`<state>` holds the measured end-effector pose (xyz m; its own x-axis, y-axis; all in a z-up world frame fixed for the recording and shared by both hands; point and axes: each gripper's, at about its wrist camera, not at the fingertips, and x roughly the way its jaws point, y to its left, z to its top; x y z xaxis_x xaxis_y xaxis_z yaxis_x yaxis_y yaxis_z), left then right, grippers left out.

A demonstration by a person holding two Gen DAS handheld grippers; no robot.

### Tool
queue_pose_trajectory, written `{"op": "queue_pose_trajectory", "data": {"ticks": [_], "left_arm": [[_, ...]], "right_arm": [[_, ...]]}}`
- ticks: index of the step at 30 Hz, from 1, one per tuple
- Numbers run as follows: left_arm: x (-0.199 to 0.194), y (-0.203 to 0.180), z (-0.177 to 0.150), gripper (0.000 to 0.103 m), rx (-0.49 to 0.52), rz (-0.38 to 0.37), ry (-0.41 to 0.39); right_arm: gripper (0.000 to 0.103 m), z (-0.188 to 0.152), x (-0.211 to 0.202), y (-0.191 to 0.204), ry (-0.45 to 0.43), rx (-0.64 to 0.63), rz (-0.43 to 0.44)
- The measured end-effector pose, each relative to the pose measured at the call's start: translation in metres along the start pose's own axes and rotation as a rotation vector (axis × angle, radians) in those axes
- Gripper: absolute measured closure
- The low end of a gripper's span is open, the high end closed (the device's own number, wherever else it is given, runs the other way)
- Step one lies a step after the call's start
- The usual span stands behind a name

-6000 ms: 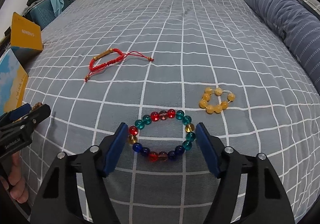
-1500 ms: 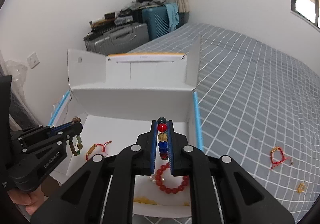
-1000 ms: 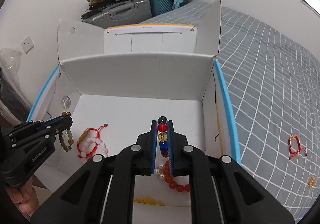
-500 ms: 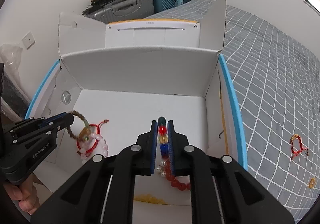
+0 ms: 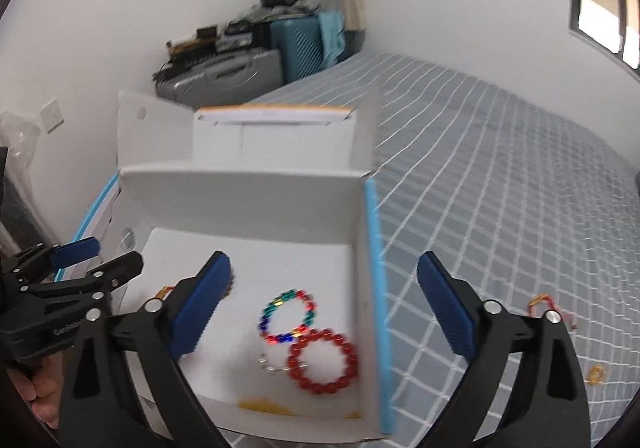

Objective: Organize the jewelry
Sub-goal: 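Open both tools to drop the two bracelets in the box, then move both tools back over the red string and yellow bead bracelets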

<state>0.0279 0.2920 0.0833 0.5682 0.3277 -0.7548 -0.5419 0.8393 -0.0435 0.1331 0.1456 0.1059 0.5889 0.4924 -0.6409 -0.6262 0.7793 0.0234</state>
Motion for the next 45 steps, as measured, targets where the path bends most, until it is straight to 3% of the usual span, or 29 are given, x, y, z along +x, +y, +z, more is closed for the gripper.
{"op": "queue_pose_trajectory", "data": {"ticks": [7,14,24,30,35,45], "left_arm": [[-0.009,-0.042,0.011,0.014,0.056,-0.033,-0.044],[-0.01,-0.11,0.017,0.006,0.142,-0.121,-0.07],[-0.001,-0.239,0.007,0.006,0.296,-0.275,-0.076],[0.02,-0.305,-0.007,0.006,0.344,-0.362,-0.038],[0.041,-0.348,-0.021,0.006,0.379,-0.413,-0.02],[0.095,-0.4,-0.037,0.006,0.427,-0.381,0.014]], "right_arm": [[0.008,0.0,-0.024,-0.053,-0.05,0.061,-0.084],[0.008,-0.015,-0.047,-0.116,-0.077,0.115,-0.235],[0.008,-0.062,-0.077,-0.225,-0.05,0.259,-0.395],[0.008,-0.096,-0.089,-0.278,-0.018,0.33,-0.477],[0.008,-0.127,-0.087,-0.316,0.009,0.377,-0.508],[0.008,-0.17,-0.059,-0.354,0.063,0.394,-0.509]]}}
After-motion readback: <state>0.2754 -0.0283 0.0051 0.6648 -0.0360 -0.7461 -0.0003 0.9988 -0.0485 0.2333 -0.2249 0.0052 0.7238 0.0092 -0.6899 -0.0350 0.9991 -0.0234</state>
